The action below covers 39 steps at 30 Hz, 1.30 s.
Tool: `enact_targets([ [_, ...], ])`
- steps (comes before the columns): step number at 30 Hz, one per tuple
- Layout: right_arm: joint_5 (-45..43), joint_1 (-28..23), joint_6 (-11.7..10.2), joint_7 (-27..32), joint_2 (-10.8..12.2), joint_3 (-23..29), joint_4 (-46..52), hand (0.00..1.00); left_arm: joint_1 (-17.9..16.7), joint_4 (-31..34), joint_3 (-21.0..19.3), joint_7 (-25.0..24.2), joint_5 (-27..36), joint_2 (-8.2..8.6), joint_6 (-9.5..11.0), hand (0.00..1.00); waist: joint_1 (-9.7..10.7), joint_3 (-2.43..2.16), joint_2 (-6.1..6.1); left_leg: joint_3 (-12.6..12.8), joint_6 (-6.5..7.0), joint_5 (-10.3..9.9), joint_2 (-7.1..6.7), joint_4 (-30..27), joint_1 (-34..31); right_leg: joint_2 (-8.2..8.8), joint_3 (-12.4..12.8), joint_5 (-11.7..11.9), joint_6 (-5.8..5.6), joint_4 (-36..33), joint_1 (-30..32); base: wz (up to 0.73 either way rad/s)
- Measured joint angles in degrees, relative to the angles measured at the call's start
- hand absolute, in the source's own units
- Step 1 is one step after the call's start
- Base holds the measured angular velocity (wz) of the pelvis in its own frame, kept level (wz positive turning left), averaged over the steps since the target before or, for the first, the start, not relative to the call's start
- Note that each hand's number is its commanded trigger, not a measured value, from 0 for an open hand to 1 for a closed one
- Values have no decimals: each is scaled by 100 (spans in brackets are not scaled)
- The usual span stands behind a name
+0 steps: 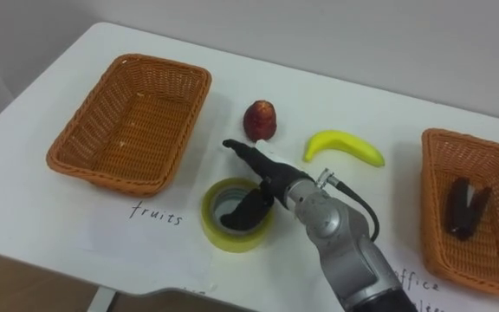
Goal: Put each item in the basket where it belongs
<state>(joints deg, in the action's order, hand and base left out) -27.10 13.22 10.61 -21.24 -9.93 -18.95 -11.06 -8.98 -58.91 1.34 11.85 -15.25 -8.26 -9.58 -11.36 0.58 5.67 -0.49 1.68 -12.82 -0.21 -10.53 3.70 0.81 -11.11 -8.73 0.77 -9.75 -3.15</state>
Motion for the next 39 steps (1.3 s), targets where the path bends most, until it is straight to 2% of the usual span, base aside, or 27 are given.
enact_targets([
  [18, -269, 207, 72, 109, -6, 15, -6, 100, 20, -83, 2, 39, 1, -95, -11, 0, -3, 9, 21, 10, 0, 0, 1, 3, 9, -1, 13, 0, -1, 3, -1, 0],
  [35, -213, 205, 79, 30, -9, 14, -6, 100, 58, -96, 5, 49, 2, -99, -10, 0, 6, 14, 13, 35, 0, 0, 3, 15, 22, -6, 15, 1, -1, 1, -1, 0],
  [39, -162, 205, 72, 44, -9, 28, -2, 100, 64, -93, 20, 46, 2, -90, -7, 0, 20, 28, -8, 36, 0, 0, 6, 26, 21, -10, 11, 1, -1, 4, 1, 0],
])
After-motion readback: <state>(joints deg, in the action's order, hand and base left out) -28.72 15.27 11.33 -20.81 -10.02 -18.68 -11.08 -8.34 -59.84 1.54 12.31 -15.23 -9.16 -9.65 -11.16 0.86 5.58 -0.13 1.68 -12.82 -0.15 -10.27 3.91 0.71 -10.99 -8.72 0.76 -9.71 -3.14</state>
